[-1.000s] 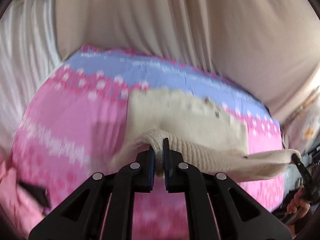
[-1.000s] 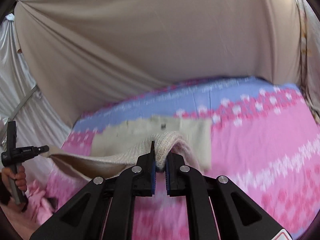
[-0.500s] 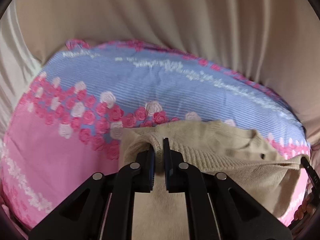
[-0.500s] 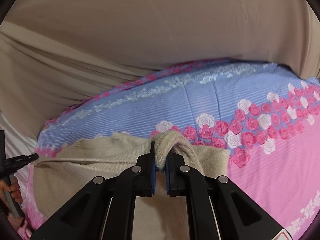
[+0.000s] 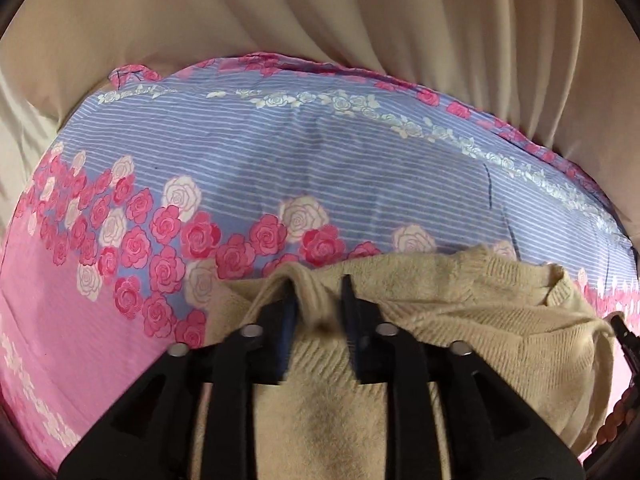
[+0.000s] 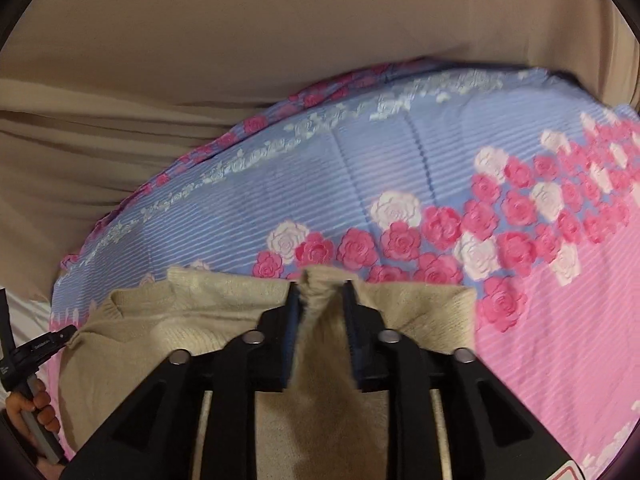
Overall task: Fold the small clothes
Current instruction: 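Lay the hem down on the collar and open both grippers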
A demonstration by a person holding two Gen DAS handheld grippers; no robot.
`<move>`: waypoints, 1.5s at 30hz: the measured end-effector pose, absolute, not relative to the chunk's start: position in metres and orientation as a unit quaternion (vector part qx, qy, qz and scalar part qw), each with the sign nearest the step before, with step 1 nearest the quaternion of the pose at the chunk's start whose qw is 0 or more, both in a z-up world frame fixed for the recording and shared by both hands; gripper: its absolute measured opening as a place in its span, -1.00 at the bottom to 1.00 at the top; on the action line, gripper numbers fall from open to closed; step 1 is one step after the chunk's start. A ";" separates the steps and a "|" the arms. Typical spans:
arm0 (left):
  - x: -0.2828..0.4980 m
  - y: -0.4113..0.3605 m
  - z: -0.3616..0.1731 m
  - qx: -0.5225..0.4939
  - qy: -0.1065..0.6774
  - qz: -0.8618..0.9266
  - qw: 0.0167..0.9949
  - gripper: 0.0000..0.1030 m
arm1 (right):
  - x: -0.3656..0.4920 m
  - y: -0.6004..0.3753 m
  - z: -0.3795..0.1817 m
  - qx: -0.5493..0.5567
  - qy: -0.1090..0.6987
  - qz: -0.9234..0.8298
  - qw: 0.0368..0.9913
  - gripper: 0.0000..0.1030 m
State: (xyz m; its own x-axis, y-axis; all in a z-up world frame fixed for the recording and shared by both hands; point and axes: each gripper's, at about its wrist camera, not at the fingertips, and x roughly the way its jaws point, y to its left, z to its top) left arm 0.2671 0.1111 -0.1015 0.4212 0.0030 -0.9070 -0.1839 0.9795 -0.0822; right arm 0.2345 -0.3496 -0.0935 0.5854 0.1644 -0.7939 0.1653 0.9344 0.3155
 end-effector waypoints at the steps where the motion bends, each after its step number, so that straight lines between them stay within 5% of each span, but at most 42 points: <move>1: 0.263 0.111 -0.097 -0.085 0.530 0.062 0.842 -0.29 | 0.229 -0.350 -0.084 0.174 0.443 -0.003 0.880 -0.33; 4: 0.246 0.120 -0.078 -0.090 0.505 0.084 0.854 0.28 | 0.213 -0.355 -0.070 0.166 0.432 0.000 0.886 -0.15; 7: 0.232 0.130 -0.073 -0.116 0.508 0.075 0.850 0.47 | 0.203 -0.363 -0.071 0.155 0.448 0.012 0.881 -0.12; 11: 0.226 0.134 -0.088 -0.128 0.525 0.068 0.839 0.43 | 0.208 -0.367 -0.086 0.167 0.477 0.024 0.863 -0.12; 14: 0.234 0.120 -0.102 -0.082 0.536 0.044 0.839 0.10 | 0.224 -0.360 -0.098 0.174 0.494 0.035 0.851 -0.11; 15: 0.237 0.116 -0.106 -0.068 0.540 0.042 0.838 -0.15 | 0.229 -0.356 -0.103 0.169 0.503 0.042 0.847 -0.11; 16: 0.242 0.112 -0.111 -0.053 0.547 0.037 0.834 -0.52 | 0.233 -0.351 -0.108 0.159 0.511 0.044 0.843 -0.36; 17: 0.246 0.111 -0.114 -0.048 0.552 0.037 0.831 -0.65 | 0.236 -0.345 -0.112 0.145 0.517 0.053 0.842 -0.84; 19: 0.251 0.117 -0.108 -0.070 0.546 0.039 0.834 -0.83 | 0.234 -0.338 -0.103 0.128 0.498 0.058 0.856 -0.86; 24: 0.260 0.134 -0.091 -0.101 0.514 0.061 0.849 -0.85 | 0.219 -0.358 -0.069 0.149 0.430 0.033 0.890 -0.87; 29: 0.270 0.133 -0.116 -0.084 0.542 0.084 0.832 -0.71 | 0.235 -0.362 -0.121 0.127 0.518 0.008 0.846 -0.83; 34: 0.243 0.127 -0.073 -0.098 0.505 0.077 0.854 -0.19 | 0.201 -0.343 -0.068 0.139 0.445 0.037 0.884 -0.79; 45: 0.217 0.076 -0.074 -0.071 0.535 0.045 0.841 -0.08 | 0.206 -0.309 -0.088 0.074 0.482 0.045 0.872 -0.80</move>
State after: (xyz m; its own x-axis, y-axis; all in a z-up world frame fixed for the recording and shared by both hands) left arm 0.2168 0.0762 -0.0737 0.4242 0.0010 -0.9056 -0.1518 0.9859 -0.0700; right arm 0.2065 -0.3087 -0.0881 0.5321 0.1504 -0.8332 -0.0075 0.9849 0.1730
